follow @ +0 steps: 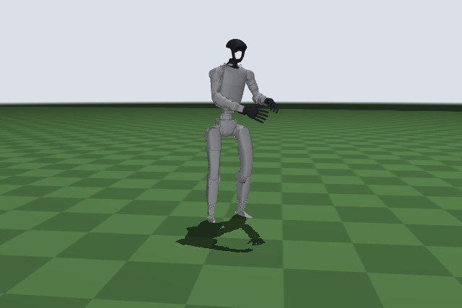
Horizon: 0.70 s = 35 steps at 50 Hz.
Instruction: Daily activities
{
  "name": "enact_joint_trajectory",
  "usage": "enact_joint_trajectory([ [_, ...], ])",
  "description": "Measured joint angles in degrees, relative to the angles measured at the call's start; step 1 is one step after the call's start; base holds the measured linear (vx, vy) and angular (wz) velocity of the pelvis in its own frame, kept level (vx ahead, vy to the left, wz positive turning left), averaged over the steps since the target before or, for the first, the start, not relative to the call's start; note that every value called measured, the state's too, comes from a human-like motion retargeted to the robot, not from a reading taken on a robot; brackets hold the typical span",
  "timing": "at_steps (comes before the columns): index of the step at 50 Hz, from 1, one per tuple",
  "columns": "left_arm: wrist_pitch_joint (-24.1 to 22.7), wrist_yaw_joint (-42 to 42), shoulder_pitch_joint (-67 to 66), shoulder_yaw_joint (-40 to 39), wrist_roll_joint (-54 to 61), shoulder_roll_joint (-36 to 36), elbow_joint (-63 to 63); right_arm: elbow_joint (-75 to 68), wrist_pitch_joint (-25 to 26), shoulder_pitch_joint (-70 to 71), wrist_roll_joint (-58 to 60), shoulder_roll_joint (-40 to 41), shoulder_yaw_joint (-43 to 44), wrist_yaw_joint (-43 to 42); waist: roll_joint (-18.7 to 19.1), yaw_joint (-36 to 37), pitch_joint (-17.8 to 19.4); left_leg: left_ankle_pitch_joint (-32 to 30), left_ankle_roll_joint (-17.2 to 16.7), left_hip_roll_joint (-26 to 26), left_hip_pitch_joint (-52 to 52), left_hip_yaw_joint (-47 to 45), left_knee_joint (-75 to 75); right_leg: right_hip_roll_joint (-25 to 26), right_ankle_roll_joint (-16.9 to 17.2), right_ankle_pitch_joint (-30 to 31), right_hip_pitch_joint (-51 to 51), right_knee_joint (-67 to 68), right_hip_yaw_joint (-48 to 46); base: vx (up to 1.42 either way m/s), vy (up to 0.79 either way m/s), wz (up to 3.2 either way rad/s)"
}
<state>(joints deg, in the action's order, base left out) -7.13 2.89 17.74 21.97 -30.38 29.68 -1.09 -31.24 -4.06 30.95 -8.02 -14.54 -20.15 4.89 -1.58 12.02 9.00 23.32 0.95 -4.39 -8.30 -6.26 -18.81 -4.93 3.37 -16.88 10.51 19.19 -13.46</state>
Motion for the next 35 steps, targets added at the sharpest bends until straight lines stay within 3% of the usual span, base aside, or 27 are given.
enact_joint_trajectory([
  [18,-0.4,-5.3,5.6,3.0,-2.8,-0.7,-4.0,4.4,-2.4,-3.1,-2.5,0.2,-2.9,-2.9,0.8,-1.0,-1.2,0.5,-0.1,0.9,-1.4,0.5,-1.0,-1.2,0.0,-1.3,2.1,3.1,0.3,0.0,0.0,0.0],
  [35,-1.2,-11.5,6.9,4.2,-4.6,-1.6,-5.2,2.2,-4.1,-3.4,1.0,1.2,-2.5,-11.7,0.8,-0.9,-0.9,0.8,-0.2,1.5,-1.3,0.8,-1.3,-1.9,-0.1,-2.0,1.8,3.7,0.0,0.0,0.0,0.0],
])
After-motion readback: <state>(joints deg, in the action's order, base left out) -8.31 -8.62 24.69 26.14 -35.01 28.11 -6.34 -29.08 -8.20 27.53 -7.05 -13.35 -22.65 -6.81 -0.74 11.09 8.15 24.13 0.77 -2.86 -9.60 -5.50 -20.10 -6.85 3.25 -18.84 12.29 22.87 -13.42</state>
